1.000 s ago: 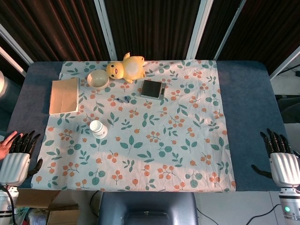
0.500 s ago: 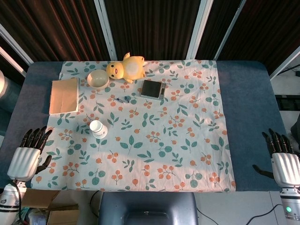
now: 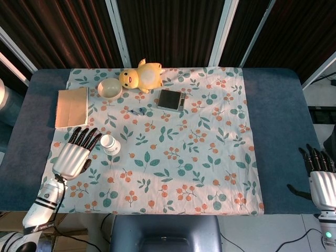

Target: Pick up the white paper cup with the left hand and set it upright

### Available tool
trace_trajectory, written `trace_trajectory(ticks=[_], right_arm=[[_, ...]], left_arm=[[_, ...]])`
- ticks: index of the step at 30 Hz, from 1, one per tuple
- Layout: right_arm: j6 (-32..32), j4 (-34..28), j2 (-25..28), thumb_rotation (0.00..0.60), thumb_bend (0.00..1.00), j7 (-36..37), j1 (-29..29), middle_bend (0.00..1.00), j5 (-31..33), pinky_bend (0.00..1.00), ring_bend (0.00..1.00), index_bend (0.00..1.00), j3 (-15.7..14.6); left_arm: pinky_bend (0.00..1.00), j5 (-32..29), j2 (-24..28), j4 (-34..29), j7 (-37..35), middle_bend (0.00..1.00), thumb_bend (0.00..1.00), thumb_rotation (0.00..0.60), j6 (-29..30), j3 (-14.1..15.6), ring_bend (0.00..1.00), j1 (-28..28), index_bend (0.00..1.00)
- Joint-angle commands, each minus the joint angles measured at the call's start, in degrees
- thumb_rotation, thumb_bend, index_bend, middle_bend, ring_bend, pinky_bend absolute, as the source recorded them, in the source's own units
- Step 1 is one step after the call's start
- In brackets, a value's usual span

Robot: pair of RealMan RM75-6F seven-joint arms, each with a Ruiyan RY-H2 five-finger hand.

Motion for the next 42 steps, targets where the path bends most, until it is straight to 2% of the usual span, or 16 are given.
trace_trajectory(ticks=[1, 10, 19, 29, 38, 42], right_arm=[[0.0, 0.2, 0.0, 0.600, 0.16, 0.3, 0.0, 0.00, 0.1, 0.00, 0.00, 0.00, 0.1], [-0.4, 0.9, 0.0, 0.600, 0.17, 1.8, 0.0, 0.00, 0.2, 0.00, 0.00, 0.00, 0.1], [-0.8, 1.3, 0.3, 0.600, 0.17, 3.0, 0.0, 0.00, 0.5, 0.00, 0.00, 0.00, 0.2], [-1.1, 1.4, 0.2, 0.600, 0.17, 2.7, 0.0, 0.00, 0.8, 0.00, 0.00, 0.00, 0.3], [-1.3, 1.5, 0.3, 0.600, 0.17, 2.8, -0.1, 0.00, 1.2, 0.00, 0.00, 0.00, 0.3], [-1.5, 1.6, 0.2, 0.600, 0.17, 3.1, 0.0, 0.00, 1.4, 0.00, 0.00, 0.00, 0.3]], left_arm=[[0.00, -7.0, -3.8, 1.4, 9.9, 0.00, 0.37, 0.600, -3.6, -0.8, 0.00, -5.8, 0.00], [0.00, -15.0, -11.2, 7.1, 25.4, 0.00, 0.37, 0.600, -3.6, 1.3, 0.00, -13.7, 0.00], [0.00, -24.5, -15.0, 11.9, 36.9, 0.00, 0.37, 0.600, -3.5, 4.4, 0.00, -19.6, 0.00], [0.00, -32.9, -16.5, 13.6, 40.8, 0.00, 0.37, 0.600, -2.0, 7.2, 0.00, -23.0, 0.00], [0.00, -35.9, -18.3, 16.3, 43.1, 0.00, 0.38, 0.600, -0.5, 9.8, 0.00, -25.5, 0.00], [0.01, -34.1, -18.7, 17.5, 41.5, 0.03, 0.39, 0.600, -0.1, 10.7, 0.00, -25.7, 0.00]])
